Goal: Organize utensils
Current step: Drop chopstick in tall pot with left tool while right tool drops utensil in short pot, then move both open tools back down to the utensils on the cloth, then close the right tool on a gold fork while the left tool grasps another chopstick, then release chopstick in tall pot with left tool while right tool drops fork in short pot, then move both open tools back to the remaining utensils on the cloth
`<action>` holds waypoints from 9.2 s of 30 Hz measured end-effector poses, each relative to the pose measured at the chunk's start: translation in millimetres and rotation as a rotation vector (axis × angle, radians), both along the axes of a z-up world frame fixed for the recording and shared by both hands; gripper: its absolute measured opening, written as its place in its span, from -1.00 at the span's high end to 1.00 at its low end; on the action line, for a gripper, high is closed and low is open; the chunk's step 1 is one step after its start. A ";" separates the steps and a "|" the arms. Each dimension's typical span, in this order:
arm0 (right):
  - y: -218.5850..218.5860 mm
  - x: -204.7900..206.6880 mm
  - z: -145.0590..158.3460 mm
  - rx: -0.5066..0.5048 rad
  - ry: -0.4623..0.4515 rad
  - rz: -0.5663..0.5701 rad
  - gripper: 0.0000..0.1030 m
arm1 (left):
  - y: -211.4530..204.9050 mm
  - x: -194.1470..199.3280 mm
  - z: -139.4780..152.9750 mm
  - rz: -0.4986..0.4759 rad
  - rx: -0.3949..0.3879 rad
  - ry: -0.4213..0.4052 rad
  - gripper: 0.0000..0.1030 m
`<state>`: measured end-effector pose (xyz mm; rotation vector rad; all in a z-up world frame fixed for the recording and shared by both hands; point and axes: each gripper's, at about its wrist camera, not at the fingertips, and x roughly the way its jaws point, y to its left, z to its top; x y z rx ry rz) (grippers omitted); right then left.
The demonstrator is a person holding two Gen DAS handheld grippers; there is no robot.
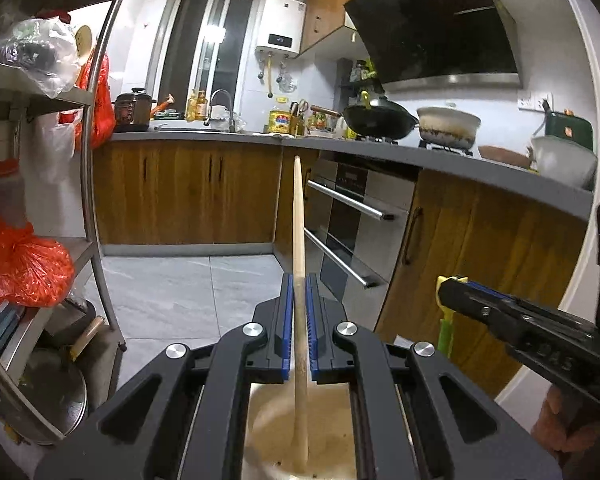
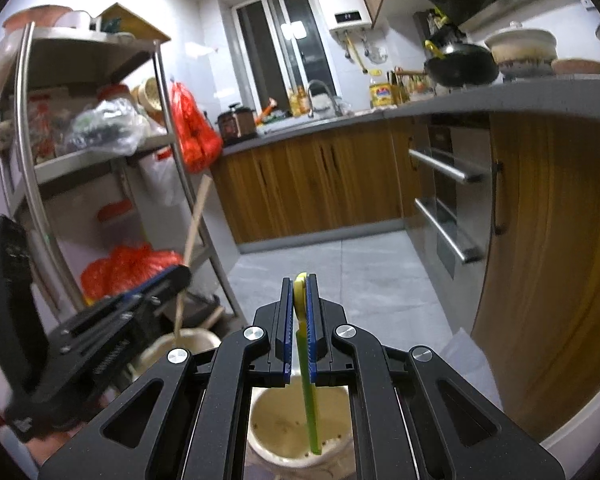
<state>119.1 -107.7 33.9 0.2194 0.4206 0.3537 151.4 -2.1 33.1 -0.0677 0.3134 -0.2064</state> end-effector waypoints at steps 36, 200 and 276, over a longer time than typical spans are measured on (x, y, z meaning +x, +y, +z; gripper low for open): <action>-59.8 -68.1 7.0 -0.041 -0.020 -0.123 -0.90 | 52.1 -87.4 11.1 0.112 0.050 0.056 -0.89; -23.7 -25.3 64.8 -0.238 -0.287 -0.209 0.94 | -16.8 -9.9 2.8 -0.060 0.066 -0.164 0.92; -53.4 -101.4 37.4 -0.221 -0.152 -0.104 -0.90 | 23.8 -105.1 50.6 0.066 0.052 -0.090 -0.89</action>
